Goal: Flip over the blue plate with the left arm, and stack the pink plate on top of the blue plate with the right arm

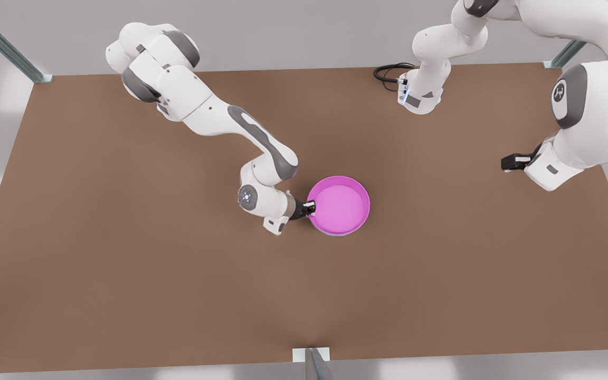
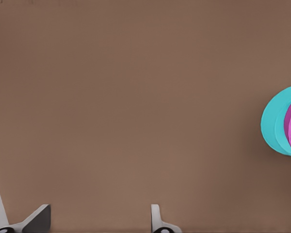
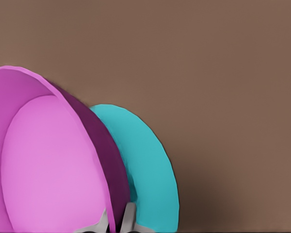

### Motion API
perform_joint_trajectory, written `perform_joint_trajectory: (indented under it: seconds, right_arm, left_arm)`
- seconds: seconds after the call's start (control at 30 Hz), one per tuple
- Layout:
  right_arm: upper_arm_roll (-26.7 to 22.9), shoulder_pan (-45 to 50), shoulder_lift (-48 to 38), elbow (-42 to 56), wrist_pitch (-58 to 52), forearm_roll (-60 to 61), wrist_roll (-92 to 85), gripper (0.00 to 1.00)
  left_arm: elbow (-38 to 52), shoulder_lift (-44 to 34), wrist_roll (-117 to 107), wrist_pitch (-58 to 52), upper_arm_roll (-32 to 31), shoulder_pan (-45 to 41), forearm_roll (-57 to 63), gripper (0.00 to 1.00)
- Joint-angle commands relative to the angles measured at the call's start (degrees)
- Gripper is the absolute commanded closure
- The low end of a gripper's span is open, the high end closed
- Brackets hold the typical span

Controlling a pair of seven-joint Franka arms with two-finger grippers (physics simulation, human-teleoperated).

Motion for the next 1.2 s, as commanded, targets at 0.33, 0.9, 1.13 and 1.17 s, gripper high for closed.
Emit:
perform_joint_trajectory:
  seconds: [0.33,0.9,1.13,1.17]
  right_arm:
    - [-0.3,-0.1,-1.5,-2.0,-0.4,-0.6,10.1,0.79]
    - [-0.4,-15.4,-15.3,25.1,-52.7,-40.8,9.4,0.00]
    - [-26.6,-15.9,-43.7,-2.7,-50.4,-37.3,-2.6,0.00]
    - [-26.5,-16.6,-44.0,-3.6,-50.3,-36.7,-2.1,0.00]
  left_arm:
    - [0.3,0.5,4.8,0.2,0.1,-0.1,0.1,0.00]
    - [0.4,0.2,4.8,0.2,0.1,0.0,-0.1,0.00]
    - [0.4,0.2,4.8,0.2,0.1,0.0,-1.2,0.00]
    - [0.4,0.2,4.8,0.2,0.1,0.0,-1.2,0.00]
